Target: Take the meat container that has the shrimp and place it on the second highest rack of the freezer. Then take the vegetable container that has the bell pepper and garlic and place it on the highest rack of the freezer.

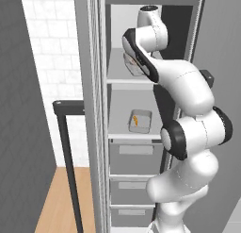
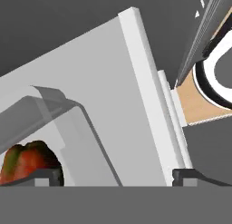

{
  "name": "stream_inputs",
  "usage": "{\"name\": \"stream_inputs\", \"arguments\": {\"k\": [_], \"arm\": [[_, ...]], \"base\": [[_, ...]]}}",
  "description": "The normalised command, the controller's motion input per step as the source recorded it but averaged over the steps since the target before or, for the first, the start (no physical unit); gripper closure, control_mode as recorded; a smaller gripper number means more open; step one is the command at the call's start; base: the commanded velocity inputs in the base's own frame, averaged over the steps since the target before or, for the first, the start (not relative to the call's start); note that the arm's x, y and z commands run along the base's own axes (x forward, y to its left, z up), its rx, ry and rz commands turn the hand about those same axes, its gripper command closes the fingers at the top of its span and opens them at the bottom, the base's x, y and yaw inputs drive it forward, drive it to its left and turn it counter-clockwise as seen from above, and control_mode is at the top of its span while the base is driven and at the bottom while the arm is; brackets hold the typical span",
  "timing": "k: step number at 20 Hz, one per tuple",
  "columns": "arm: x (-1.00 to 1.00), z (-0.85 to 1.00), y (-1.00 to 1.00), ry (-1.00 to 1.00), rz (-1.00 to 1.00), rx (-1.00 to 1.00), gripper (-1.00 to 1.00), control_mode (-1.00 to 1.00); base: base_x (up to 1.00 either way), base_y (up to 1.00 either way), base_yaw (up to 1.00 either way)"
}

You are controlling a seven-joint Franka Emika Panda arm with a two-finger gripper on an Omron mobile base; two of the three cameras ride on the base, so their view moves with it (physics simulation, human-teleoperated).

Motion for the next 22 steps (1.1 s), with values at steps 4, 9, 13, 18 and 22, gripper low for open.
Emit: {"name": "stream_inputs", "arguments": {"k": [4,9,13,18,22], "arm": [[-0.06,0.15,0.02,-0.30,0.00,-0.01,-1.00,-1.00],[-0.02,0.02,0.00,-0.21,0.00,0.00,-1.00,-1.00],[0.00,0.10,0.00,-0.18,0.00,0.00,-1.00,-1.00],[-0.12,0.36,0.00,-0.18,0.00,0.00,-1.00,-1.00],[-0.52,0.59,0.03,-0.16,0.00,0.00,-1.00,-1.00]], "base": [[0.00,0.00,0.00],[0.00,0.00,0.00],[0.00,0.00,0.00],[0.00,0.00,0.00],[0.00,0.00,0.00]]}}
